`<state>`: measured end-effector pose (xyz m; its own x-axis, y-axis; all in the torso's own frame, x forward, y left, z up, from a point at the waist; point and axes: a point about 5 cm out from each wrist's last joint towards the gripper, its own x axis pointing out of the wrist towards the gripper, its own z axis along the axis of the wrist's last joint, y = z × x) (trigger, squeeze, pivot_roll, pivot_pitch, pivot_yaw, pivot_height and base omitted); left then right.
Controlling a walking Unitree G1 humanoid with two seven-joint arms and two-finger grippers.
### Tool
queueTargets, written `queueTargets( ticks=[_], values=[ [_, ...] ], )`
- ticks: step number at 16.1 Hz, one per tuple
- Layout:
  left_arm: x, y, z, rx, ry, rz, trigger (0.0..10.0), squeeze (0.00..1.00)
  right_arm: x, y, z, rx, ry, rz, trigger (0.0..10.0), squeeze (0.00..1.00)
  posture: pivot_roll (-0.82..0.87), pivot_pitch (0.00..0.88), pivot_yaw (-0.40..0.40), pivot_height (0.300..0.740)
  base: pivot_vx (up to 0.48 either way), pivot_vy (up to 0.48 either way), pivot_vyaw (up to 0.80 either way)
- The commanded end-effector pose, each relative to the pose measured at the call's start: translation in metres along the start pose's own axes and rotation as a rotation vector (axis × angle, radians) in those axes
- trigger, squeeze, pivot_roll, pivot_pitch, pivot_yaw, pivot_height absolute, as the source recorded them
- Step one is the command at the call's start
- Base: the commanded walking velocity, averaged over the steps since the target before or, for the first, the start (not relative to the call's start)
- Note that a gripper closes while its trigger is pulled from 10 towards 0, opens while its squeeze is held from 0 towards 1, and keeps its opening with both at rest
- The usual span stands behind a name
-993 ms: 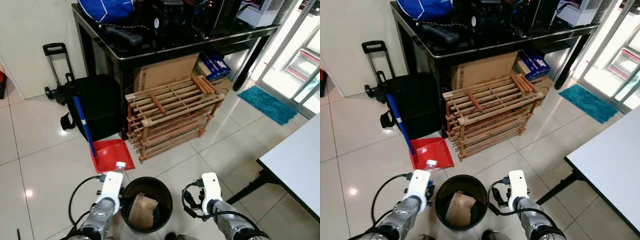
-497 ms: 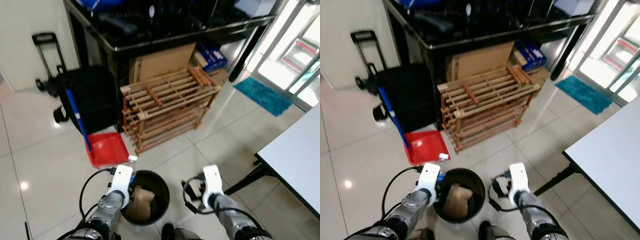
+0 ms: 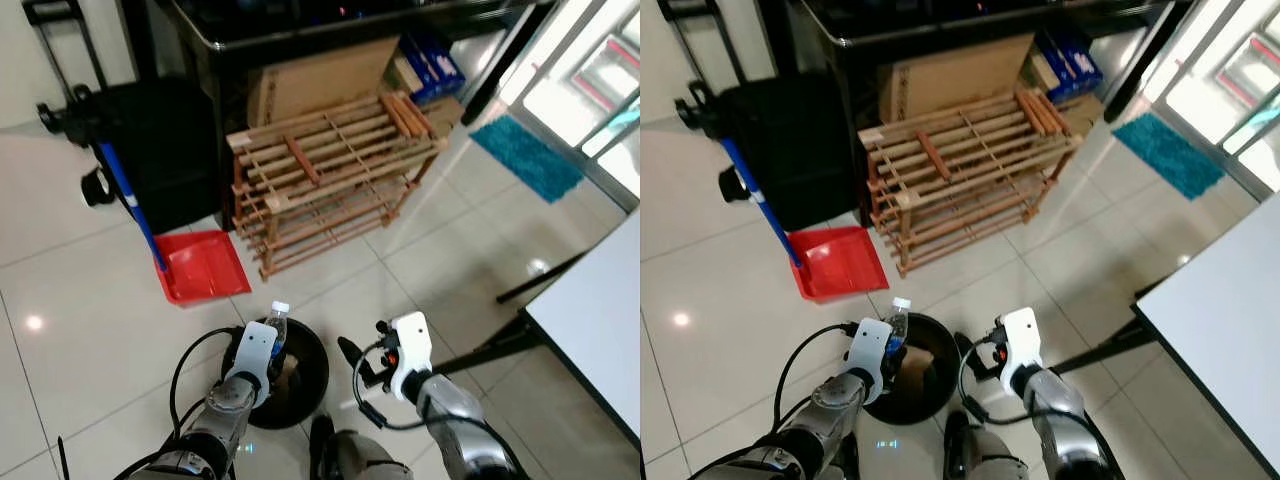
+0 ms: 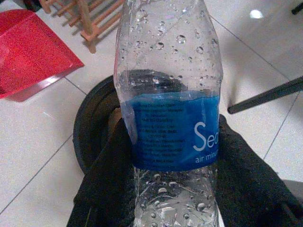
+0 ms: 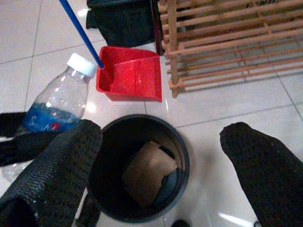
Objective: Picking trash to rubbish bin
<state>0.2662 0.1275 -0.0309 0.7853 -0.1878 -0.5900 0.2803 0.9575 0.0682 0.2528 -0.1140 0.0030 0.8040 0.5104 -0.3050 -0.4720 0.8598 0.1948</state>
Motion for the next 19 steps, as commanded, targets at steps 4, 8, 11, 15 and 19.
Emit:
queueTargets(
  ticks=[4, 8, 11, 15, 19],
  values=[
    [0.000, -0.005, -0.002, 0.022, 0.003, -0.034, 10.0, 1.00, -0.014, 0.001, -0.006, 0.036, 0.040, -0.004, 10.0, 0.00, -0.22, 0.321, -0.191, 0.740, 0.000, 0.000, 0.00],
    [-0.002, -0.005, -0.006, 0.016, 0.008, -0.035, 10.0, 1.00, -0.017, 0.003, -0.005, 0.043, 0.054, -0.005, 10.0, 0.00, -0.22, 0.329, -0.194, 0.740, 0.000, 0.000, 0.00],
    [-0.002, -0.005, -0.007, 0.011, 0.011, -0.034, 10.0, 1.00, -0.020, 0.004, -0.004, 0.049, 0.067, 0.000, 10.0, 0.00, -0.22, 0.337, -0.200, 0.740, 0.000, 0.000, 0.00],
    [-0.002, -0.003, -0.006, 0.014, 0.010, -0.022, 10.0, 0.96, -0.021, 0.006, -0.004, 0.054, 0.077, 0.002, 10.0, 0.00, -0.22, 0.339, -0.201, 0.740, 0.000, 0.000, 0.00],
    [-0.005, 0.001, -0.015, 0.009, 0.019, 0.022, 10.0, 0.00, -0.020, 0.001, -0.010, 0.060, 0.103, -0.034, 10.0, 0.00, -0.20, 0.319, -0.187, 0.740, 0.000, 0.000, 0.00]
  ],
)
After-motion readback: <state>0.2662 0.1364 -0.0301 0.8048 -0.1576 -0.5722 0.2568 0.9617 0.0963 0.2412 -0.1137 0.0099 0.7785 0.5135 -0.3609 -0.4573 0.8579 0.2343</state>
